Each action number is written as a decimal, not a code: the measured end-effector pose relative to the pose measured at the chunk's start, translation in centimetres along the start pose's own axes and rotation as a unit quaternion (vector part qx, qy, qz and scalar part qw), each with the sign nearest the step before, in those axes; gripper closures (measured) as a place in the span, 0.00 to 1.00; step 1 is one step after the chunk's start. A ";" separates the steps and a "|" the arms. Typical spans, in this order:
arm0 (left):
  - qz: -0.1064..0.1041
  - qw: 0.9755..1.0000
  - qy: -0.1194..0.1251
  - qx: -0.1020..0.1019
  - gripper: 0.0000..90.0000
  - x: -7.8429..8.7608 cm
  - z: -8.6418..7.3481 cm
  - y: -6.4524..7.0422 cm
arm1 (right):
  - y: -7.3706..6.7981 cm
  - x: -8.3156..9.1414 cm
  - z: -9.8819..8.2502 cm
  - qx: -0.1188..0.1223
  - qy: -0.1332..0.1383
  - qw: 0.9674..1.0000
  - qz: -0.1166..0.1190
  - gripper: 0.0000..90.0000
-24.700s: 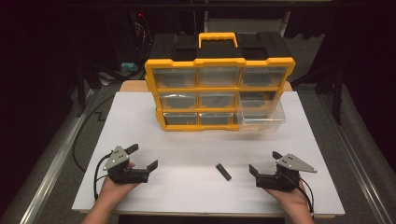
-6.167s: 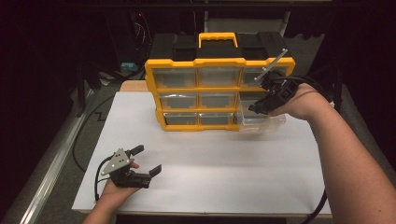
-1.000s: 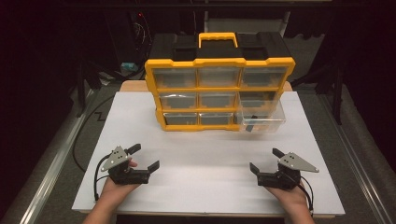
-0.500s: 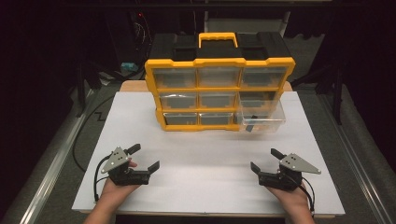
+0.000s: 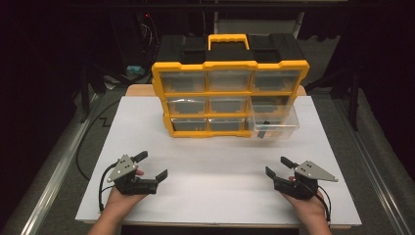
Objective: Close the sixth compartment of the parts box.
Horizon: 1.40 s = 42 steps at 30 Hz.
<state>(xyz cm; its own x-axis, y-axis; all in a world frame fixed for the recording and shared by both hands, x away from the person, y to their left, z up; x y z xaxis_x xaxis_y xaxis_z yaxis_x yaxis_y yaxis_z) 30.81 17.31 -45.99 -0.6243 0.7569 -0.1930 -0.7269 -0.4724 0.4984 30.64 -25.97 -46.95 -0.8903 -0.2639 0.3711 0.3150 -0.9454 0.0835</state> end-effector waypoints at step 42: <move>-0.006 1.000 -0.006 0.000 0.00 0.0 -0.1 0.0 | -1.1 -0.3 0.2 0.010 0.022 1.000 -0.013 1.00</move>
<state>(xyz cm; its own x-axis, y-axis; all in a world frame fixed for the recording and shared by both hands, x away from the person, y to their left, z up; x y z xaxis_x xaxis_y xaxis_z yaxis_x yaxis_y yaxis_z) 30.74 17.26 -46.09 -0.6125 0.7675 -0.1892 -0.7341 -0.4636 0.4961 30.61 -24.87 -46.96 -0.9112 -0.2485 0.3286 0.2987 -0.9478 0.1117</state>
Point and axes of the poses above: each handheld gripper's, and its own axes: x roughly backward along the jaws, z roughly out of its top, y roughly to its right, the point moved 2 cm from there along -x, roughly forward along the jaws, and after that the axes turned 15 degrees about -z, right-handed, at the moved point
